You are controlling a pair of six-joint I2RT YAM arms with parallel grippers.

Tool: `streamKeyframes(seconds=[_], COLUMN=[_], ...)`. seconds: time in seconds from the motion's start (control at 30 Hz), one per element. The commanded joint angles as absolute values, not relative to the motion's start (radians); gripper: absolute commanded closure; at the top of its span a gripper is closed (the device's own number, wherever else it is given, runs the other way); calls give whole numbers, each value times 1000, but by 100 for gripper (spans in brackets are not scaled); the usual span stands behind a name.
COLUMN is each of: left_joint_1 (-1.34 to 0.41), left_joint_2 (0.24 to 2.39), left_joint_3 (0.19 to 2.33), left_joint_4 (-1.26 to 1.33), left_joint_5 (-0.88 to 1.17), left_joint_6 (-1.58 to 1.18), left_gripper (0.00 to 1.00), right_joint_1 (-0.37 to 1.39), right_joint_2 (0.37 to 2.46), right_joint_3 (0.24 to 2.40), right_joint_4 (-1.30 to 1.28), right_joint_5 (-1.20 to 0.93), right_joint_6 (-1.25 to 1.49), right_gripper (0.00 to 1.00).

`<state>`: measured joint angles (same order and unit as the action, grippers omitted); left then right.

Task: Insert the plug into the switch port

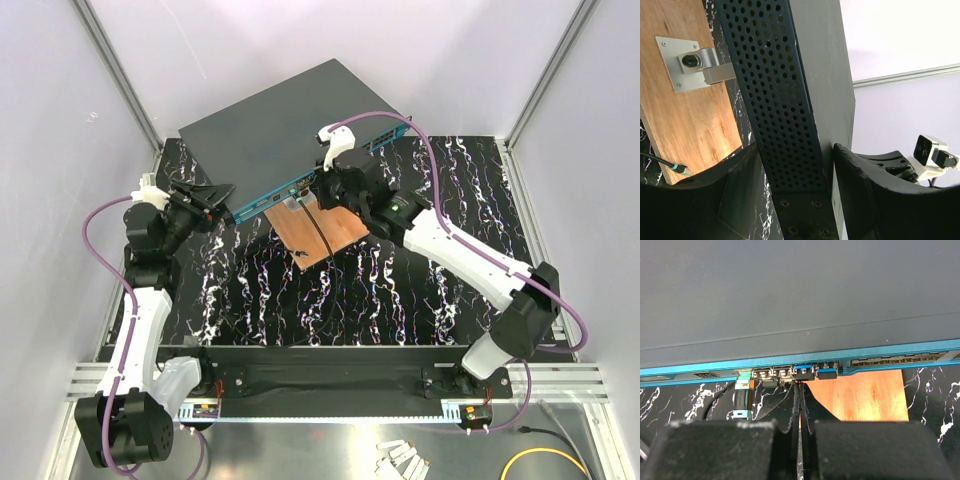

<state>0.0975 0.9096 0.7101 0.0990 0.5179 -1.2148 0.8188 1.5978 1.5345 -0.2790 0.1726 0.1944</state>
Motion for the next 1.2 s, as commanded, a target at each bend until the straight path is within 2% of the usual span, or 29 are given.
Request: streamKeyframes(seconds=[0.0,0.6,0.93,1.17], left_joint_1=[75,69,71,71], left_joint_2=[897,905,899,902], left_joint_3=[726,727,726,729], left_joint_4=[153,161,160,158], left_joint_5=[541,538,537,535], left_joint_6=[-1204,-1207,-1207,-1204], left_gripper=[39,39,39,39], right_joint_1=[825,825,825,825], right_joint_2=[1520,1551,1450,1428], right_joint_3=[1534,1520,1430,1376], right_joint_4=[-114,-87,-187,-169], right_joint_5=[190,144,132,118], right_joint_6=[187,219,169,149], right_gripper=[100,100,100,100])
